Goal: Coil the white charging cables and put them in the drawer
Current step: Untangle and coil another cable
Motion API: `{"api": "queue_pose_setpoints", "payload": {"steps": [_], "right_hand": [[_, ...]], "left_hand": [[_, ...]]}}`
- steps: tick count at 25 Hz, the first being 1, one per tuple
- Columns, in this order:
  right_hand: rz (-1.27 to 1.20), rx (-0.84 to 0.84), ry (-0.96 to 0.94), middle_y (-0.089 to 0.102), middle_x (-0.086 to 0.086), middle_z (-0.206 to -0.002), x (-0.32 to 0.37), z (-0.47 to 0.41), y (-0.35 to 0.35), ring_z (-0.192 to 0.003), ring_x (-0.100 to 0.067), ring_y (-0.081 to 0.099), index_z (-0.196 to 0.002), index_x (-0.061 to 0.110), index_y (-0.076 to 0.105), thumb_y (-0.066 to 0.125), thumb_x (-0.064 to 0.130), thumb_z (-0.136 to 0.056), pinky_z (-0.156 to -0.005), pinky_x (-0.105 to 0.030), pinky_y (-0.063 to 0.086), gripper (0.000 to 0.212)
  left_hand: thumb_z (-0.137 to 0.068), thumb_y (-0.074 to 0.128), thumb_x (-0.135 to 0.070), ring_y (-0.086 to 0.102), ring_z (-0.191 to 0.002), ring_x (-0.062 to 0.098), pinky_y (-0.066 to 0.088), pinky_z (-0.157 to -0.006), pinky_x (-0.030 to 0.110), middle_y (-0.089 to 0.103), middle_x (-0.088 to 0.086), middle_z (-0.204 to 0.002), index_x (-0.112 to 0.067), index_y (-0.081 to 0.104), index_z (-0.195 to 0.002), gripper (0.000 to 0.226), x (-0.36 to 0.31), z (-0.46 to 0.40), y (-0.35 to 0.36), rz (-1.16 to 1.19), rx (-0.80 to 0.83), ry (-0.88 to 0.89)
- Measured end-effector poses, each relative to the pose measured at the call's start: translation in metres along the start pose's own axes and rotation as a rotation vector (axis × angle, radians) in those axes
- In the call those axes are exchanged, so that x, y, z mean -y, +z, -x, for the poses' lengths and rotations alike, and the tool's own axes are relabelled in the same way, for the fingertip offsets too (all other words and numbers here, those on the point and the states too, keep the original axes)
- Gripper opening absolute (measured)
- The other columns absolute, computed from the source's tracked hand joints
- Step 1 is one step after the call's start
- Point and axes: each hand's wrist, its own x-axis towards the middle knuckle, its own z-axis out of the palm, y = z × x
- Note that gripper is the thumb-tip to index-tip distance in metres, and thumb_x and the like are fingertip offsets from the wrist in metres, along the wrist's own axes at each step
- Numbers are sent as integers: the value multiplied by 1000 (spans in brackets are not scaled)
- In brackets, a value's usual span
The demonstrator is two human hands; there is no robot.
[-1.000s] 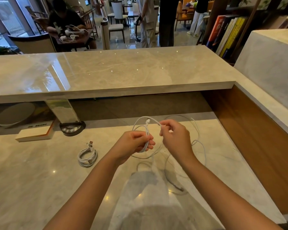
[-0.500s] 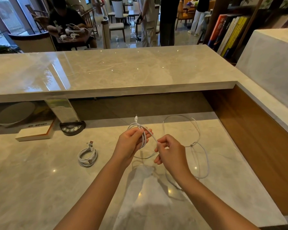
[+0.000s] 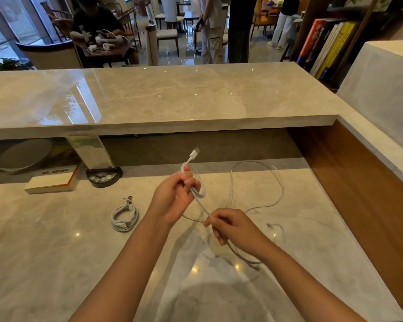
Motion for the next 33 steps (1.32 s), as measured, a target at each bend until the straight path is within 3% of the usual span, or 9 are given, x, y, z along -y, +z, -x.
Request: {"api": "queue_pose_setpoints", "payload": {"steps": [3, 6, 9, 15, 20, 24, 29, 31, 33], "right_hand": [[8, 224, 122, 54, 7, -59, 2, -4, -34, -54, -5, 50, -81, 13, 68, 53, 9, -92, -57, -17, 44, 19], [214, 365, 212, 58, 5, -62, 4, -11, -74, -60, -8, 53, -82, 12, 70, 59, 12, -90, -61, -20, 48, 13], [331, 241, 267, 60, 4, -61, 12, -22, -100, -59, -12, 52, -75, 10, 69, 64, 21, -86, -60, -22, 48, 16], [654, 74, 235, 55, -3, -63, 47, -58, -96, -59, -13, 49, -66, 10, 61, 74, 36, -76, -61, -27, 42, 31], [794, 134, 193, 65, 2, -74, 80, -68, -88, -67, -9, 54, -77, 14, 69, 66, 16, -83, -59, -21, 44, 7], [1013, -84, 51, 68, -7, -87, 93, -73, -45, -77, -19, 61, -88, 10, 67, 53, 11, -87, -70, -34, 53, 14], [957, -190, -86, 67, -13, -101, 75, -50, 5, -93, -29, 62, -101, 4, 65, 44, 9, -90, -79, -35, 49, 24], [865, -224, -193, 61, -11, -106, 54, -36, 28, -97, -27, 60, -108, 5, 61, 42, 11, -94, -82, -32, 46, 25], [713, -282, -268, 56, -9, -106, 34, -25, 40, -92, -24, 59, -119, 8, 58, 42, 13, -96, -78, -29, 47, 29]], "left_hand": [[-86, 48, -8, 44, -48, 7, 50, -56, 21, 45, -2, -62, -9, 56, -88, 8, -13, 9, -11, 48, 131, -105], [-83, 61, -7, 45, -52, 8, 46, -55, 20, 49, 0, -64, -6, 63, -88, 5, -20, 14, -24, 64, 262, -206], [-73, 74, -10, 41, -47, 5, 42, -48, 18, 46, -3, -59, -7, 65, -82, 13, -16, 15, -33, -34, 224, -230], [-84, 63, -12, 24, -50, 5, 35, -47, 18, 45, -4, -58, -8, 60, -83, 5, -2, 13, -34, -55, 268, -376], [-91, 42, -14, 26, -43, 3, 27, -44, 15, 33, -7, -54, -12, 52, -75, 19, 1, 17, -31, -412, 174, -393], [-96, 29, -7, 24, -39, 5, 25, -40, 16, 29, -6, -51, -12, 47, -73, 29, 21, 14, -24, -573, -54, -295], [-91, 29, -1, 27, -39, 8, 27, -39, 19, 30, -2, -48, -9, 44, -68, 28, 33, 10, -23, -539, -265, -55], [-91, 31, 0, 37, -44, 9, 33, -42, 19, 39, 1, -49, -8, 46, -64, 32, 35, 10, -17, -535, -273, 13], [-94, 37, -2, 51, -52, 7, 43, -47, 17, 52, 3, -54, -5, 57, -72, 30, 35, 12, -14, -457, -264, 33]]}}
